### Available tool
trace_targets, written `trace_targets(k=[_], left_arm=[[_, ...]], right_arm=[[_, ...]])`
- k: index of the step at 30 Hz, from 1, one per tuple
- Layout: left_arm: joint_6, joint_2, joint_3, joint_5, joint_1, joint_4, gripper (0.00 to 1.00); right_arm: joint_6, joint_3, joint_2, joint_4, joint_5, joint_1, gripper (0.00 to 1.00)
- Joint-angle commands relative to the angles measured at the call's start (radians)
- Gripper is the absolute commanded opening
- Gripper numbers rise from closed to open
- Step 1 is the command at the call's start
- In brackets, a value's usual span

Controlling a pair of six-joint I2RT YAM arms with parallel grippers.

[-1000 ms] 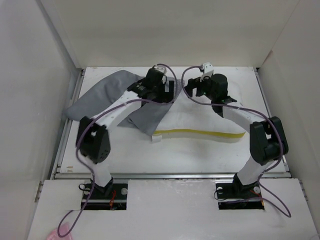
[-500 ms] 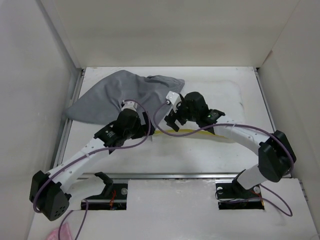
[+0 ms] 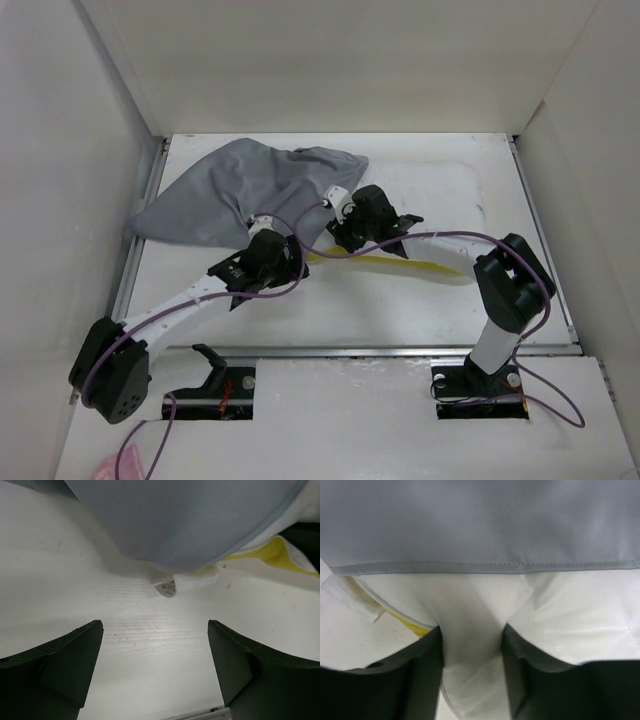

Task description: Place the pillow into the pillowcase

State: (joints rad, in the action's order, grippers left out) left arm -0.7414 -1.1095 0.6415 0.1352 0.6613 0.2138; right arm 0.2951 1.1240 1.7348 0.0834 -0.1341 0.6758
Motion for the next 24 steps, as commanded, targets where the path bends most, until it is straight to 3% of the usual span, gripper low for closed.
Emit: trace_targets(k=[1, 3, 9, 14, 17, 18, 24], left_arm=[[-0.012, -0.088, 0.030, 0.069, 0.012, -0.100, 0.83], [-0.012, -0.156, 0.061, 0.098, 0.024, -0.100, 0.79], [-0.038, -0.260, 0.153, 0.277, 0.052, -0.119, 0.74], [-0.070, -0.345, 0.248, 0.362, 0.052, -0.053, 0.62], [-0.079, -0.377, 0.257, 0.382, 0.052, -0.053, 0.60], [-0.079, -0.386, 0.274, 0.382, 0.052, -0.038, 0.59], [-0.079, -0.455, 0.337, 0.445, 0.052, 0.048, 0.56]], right_arm=[[-0.016, 0.026, -0.023, -0.062, -0.016, -0.015, 0.47], [-0.016, 0.036, -0.023, -0.062, -0.029, -0.015, 0.39], [-0.007, 0.036, -0.014, -0.053, -0.048, -0.033, 0.28], [-0.007, 0.026, -0.014, -0.063, -0.085, -0.033, 0.19], [-0.016, 0.036, -0.014, -0.073, -0.085, -0.033, 0.11], [-0.016, 0.036, -0.014, -0.082, -0.076, -0.033, 0.02], [-0.016, 0.036, -0.014, -0.093, -0.052, -0.033, 0.00]])
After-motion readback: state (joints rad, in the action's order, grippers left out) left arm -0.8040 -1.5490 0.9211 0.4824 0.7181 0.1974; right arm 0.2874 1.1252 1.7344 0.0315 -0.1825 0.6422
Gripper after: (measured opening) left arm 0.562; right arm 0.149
